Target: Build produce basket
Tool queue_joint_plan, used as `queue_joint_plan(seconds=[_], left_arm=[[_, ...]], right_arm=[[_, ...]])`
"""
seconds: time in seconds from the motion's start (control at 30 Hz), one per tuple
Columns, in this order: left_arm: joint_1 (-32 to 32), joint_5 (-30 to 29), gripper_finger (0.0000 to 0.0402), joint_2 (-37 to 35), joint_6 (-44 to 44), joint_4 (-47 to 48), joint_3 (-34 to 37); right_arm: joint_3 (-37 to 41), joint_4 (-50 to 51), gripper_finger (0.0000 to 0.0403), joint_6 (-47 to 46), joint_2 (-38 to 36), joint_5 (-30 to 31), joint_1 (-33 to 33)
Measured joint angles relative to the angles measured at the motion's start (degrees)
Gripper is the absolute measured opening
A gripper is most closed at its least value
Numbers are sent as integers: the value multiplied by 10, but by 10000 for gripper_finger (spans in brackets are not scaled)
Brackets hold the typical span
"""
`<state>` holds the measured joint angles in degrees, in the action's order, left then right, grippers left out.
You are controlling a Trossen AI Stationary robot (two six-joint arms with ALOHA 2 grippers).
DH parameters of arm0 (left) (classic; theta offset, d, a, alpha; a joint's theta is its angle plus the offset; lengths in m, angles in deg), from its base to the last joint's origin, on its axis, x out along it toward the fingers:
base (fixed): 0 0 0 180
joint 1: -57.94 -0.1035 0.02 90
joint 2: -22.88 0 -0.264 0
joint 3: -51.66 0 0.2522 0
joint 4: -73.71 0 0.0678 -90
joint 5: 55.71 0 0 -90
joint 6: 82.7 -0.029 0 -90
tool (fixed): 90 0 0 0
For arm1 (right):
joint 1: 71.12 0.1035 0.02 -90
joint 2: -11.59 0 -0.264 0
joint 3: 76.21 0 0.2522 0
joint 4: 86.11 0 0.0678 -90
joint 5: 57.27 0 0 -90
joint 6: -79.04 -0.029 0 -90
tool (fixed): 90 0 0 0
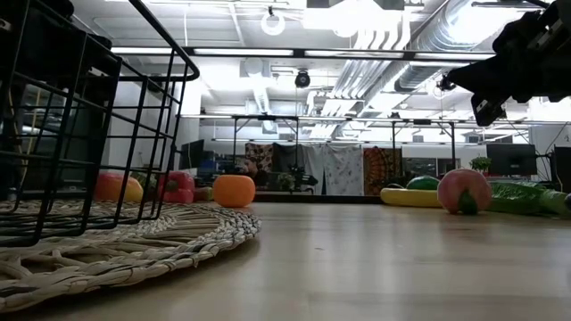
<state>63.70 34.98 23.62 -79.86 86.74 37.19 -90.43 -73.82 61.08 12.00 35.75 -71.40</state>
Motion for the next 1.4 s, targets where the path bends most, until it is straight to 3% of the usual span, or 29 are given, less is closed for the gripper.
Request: queue_joint_plan(seconds=[0.17, 0.4, 0.73, 1.03, 1.2, 1.4], left_arm=[[0, -8, 3, 0, 21, -20, 0], [0, -163, 12, 24, 26, -134, 0], [-43, -253, 133, 207, 50, -58, -99], [-146, -241, 229, 391, 89, 143, -273], [-215, -205, 256, 479, 90, 243, -351], [-296, -187, 272, 564, 122, 279, -399]], right_arm=[[0, 0, 0, 0, 0, 0, 0], [0, 0, 0, 0, 0, 0, 0], [0, 0, 0, 0, 0, 0, 0], [0, 0, 0, 0, 0, 0, 0], [0, 0, 0, 0, 0, 0, 0], [0, 0, 0, 0, 0, 0, 0]])
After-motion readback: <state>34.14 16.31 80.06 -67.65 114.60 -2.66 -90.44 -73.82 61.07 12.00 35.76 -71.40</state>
